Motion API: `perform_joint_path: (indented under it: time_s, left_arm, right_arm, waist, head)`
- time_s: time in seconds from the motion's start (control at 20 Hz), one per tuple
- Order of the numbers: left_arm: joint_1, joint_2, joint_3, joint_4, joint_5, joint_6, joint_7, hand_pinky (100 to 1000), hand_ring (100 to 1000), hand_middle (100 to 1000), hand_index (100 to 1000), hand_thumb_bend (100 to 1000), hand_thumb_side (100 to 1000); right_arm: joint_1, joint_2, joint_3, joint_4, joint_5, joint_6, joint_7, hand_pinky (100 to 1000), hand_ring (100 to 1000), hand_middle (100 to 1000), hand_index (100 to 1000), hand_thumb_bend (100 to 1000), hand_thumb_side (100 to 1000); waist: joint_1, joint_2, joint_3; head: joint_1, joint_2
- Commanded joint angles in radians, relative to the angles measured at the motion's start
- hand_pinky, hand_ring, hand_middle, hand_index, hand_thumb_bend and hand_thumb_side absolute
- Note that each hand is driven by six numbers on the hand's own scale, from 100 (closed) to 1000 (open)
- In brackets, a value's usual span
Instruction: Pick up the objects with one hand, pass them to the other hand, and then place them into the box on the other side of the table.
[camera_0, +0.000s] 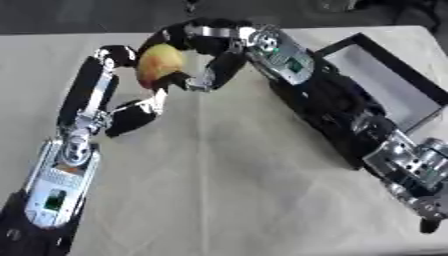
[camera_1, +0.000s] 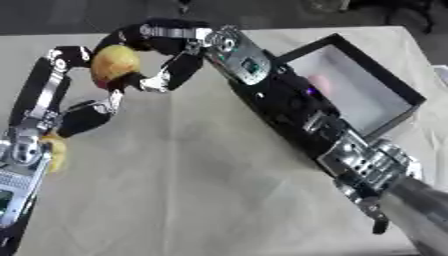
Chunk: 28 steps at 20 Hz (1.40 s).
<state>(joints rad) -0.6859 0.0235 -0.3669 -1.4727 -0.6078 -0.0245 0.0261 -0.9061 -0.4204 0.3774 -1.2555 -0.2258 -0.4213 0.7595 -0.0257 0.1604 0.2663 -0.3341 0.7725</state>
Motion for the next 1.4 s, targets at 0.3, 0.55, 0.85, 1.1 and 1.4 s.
perform_joint_path:
  time_s: [0.3,0.55,0.85,1.1,1.4]
  left_arm:
    - [-0.018,-0.005,0.005,-0.019,-0.003,0.007,0.022,757,683,580,702,593,356]
    - [-0.016,-0.006,0.004,-0.017,0.0,0.032,0.067,752,687,587,731,724,443]
    - [-0.012,-0.006,0.003,-0.014,0.016,0.079,0.117,748,687,586,731,741,463]
    - [-0.009,-0.002,-0.001,-0.013,0.014,0.094,0.13,752,692,589,735,754,476]
    - [-0.005,0.007,-0.001,-0.008,0.012,0.091,0.12,755,696,591,738,758,478]
  right_arm:
    - [-0.021,-0.01,-0.005,-0.035,-0.045,-0.079,0.085,934,780,579,743,100,199]
    - [-0.023,-0.017,-0.013,-0.03,-0.062,-0.077,0.068,930,776,572,735,100,198]
    - [-0.023,-0.024,-0.019,-0.029,-0.07,-0.073,0.053,925,773,567,729,100,198]
    - [-0.025,-0.033,-0.027,-0.029,-0.08,-0.068,0.038,924,772,565,726,100,198]
    - [-0.029,-0.065,-0.044,-0.037,-0.118,-0.056,0.013,922,771,562,719,100,200]
  waist:
    - [0.002,-0.002,-0.001]
    - [0.003,-0.002,-0.003]
    - [0.005,-0.002,-0.007]
    - [0.006,-0.004,-0.01]
    - [0.007,-0.01,-0.019]
  head:
    - [-0.005,-0.003]
    - [-0.005,-0.003]
    - [-0.005,-0.003]
    - [-0.005,-0.003]
    - [-0.001,-0.003]
